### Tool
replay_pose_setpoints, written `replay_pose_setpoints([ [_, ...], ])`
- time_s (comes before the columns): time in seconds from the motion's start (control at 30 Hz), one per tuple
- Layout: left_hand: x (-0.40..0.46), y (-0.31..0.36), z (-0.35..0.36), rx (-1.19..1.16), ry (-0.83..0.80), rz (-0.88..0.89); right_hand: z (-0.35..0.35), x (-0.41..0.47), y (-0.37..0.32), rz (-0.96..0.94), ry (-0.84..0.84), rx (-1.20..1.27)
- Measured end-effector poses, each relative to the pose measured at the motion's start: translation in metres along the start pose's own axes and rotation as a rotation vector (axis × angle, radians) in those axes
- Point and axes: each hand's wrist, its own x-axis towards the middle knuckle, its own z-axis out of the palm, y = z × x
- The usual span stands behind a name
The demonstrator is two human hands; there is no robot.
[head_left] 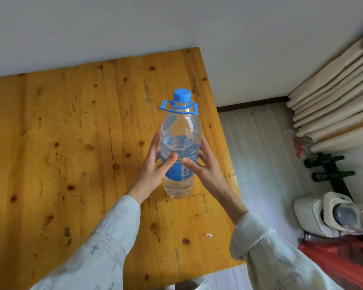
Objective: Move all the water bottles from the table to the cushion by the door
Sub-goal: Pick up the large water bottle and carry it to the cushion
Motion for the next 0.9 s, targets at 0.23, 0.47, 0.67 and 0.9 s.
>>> replay_pose_setpoints([
  [0.23, -0.039, -0.013, 0.01, -0.001, -0.075, -0.007, 0.0, -0.056, 0.009, 0.019, 0.08, 0.049],
  [0.47, -0.1, -0.003, 0.022, 0.063, -0.261, 0.091, 0.013, -0.15, 0.008, -0.041, 0.282, 0.082],
  [0.67, -0.17, 0.005, 0.056, 0.114, -0.524, 0.213, 0.03, -0.262, 0.02, -0.073, 0.593, 0.179],
  [0.9, -0.281, -0.011, 0.125, 0.177, -0.881, 0.234, 0.045, -0.418, 0.054, -0.065, 0.976, 0.296],
])
